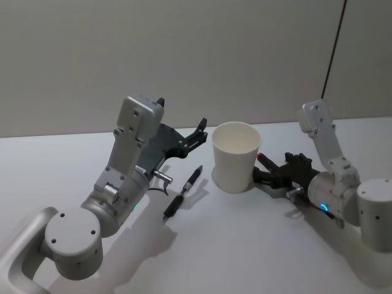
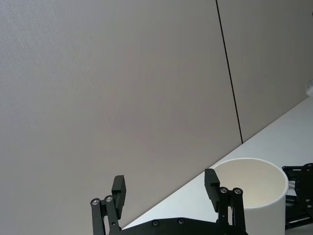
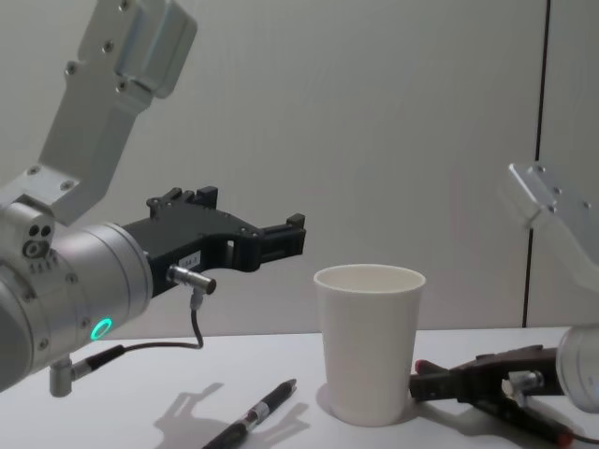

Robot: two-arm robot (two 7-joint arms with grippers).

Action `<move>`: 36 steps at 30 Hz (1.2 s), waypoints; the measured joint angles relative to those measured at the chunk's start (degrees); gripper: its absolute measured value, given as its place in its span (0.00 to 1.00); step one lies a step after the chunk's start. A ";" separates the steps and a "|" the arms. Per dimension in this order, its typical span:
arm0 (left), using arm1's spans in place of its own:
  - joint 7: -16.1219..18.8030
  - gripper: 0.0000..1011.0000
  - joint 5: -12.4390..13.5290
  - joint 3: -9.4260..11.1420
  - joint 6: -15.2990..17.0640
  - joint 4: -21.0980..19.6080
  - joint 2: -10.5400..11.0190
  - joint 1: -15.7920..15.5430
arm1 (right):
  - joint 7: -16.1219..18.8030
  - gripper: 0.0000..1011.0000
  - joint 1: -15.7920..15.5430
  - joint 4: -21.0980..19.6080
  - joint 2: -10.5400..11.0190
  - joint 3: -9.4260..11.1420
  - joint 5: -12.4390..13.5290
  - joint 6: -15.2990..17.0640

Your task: Place the pen into the pen holder.

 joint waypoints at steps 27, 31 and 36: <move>0.00 0.99 0.00 0.00 0.00 0.00 0.00 0.00 | 0.19 0.68 0.46 1.60 -0.67 -0.36 0.04 -0.52; 0.00 0.99 0.00 0.00 0.00 0.00 0.00 0.00 | 0.19 0.65 0.48 1.68 -0.70 -0.37 0.04 -0.52; 0.00 0.99 0.00 0.00 0.00 0.00 0.00 0.00 | 0.19 0.62 0.49 1.72 -0.72 -0.37 0.04 -0.53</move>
